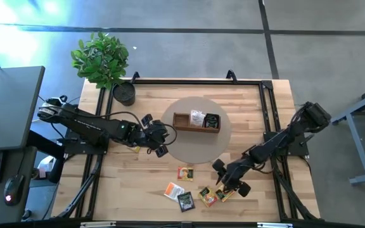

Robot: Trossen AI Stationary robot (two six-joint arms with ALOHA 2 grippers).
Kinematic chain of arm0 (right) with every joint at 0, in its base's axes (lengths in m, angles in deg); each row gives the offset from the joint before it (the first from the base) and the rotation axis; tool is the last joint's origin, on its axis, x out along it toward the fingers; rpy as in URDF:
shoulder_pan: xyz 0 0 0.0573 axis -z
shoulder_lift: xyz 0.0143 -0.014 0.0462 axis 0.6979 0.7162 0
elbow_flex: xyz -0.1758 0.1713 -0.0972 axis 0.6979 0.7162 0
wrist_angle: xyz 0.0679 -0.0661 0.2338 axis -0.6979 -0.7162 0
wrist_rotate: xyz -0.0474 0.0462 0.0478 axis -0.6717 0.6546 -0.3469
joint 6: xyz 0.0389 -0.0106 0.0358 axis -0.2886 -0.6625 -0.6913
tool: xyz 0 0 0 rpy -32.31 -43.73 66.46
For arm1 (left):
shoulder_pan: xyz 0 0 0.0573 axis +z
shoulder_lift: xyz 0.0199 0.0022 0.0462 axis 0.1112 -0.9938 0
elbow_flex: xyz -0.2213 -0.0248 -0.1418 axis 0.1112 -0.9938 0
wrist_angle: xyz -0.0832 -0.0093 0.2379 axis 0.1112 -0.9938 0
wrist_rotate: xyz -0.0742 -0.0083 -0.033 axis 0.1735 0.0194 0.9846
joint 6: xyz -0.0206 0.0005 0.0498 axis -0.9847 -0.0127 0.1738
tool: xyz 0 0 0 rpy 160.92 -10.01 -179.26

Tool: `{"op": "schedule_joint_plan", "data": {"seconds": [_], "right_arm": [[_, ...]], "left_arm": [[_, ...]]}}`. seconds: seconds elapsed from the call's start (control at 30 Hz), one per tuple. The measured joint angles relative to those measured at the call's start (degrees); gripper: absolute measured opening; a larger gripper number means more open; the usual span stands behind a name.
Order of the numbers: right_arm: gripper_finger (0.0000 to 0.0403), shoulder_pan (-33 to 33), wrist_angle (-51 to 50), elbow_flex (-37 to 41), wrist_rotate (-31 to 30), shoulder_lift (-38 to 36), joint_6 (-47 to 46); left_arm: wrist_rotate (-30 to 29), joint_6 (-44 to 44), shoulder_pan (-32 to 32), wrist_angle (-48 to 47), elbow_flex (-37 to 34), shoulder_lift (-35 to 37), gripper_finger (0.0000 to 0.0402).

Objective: Pick & Place Tea
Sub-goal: Put the yellow tea bag into the left section of the wooden organizer

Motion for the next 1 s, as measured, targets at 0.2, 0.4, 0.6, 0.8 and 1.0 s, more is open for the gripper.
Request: {"op": "schedule_joint_plan", "data": {"seconds": [0.2,0.4,0.6,0.8,1.0], "right_arm": [[0.0179,-0.02,-1.96,-5.30,0.59,7.47,0.55],[0.0179,1.90,-7.49,-7.93,1.25,10.81,0.29],[0.0178,1.86,-6.82,-7.97,1.00,13.05,-0.89],[0.0134,1.91,-8.05,-7.99,0.43,13.45,-0.58],[0.0035,2.93,-9.50,-8.06,0.78,13.48,-2.63]], "left_arm": [[0.27,0.04,0.00,-0.27,0.00,0.00,0.0083],[0.41,0.68,-0.02,-0.49,0.00,0.00,0.0083],[1.93,5.44,-0.02,-0.47,0.00,0.00,0.0083],[1.98,5.64,-0.02,-0.49,0.00,0.00,0.0083],[1.98,5.64,-0.02,-0.47,0.00,0.00,0.0083]]}}
